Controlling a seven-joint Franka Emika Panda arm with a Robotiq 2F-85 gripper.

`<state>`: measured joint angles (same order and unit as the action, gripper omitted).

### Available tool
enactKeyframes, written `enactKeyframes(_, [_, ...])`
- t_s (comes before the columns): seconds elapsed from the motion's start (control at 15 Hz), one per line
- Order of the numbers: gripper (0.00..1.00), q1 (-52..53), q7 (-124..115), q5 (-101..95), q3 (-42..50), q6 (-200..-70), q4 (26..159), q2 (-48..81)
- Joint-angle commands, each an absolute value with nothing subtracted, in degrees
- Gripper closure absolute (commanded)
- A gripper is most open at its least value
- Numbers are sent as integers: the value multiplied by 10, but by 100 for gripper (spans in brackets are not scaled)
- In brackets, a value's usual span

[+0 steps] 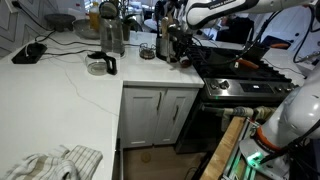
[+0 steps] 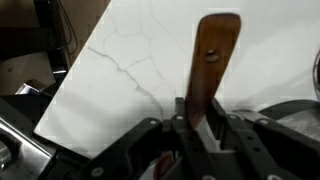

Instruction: Put the wooden ladle in the pot on the left

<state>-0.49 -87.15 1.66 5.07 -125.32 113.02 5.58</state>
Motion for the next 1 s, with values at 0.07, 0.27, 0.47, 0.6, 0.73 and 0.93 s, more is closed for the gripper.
enactKeyframes(0.07, [94, -21, -868, 28, 51, -1227, 1157, 6])
enactKeyframes(0.27, [94, -27, -867, 28, 50, -1216, 1160, -5])
enactKeyframes(0.47, [94, -31, -856, 34, 50, -1207, 1156, -4])
enactKeyframes(0.6, [94, -31, -845, 43, 48, -1201, 1149, 11])
enactKeyframes(0.73, [94, -28, -854, 41, 45, -1204, 1144, 26])
enactKeyframes(0.93, [94, -19, -869, 21, 37, -1208, 1136, 53])
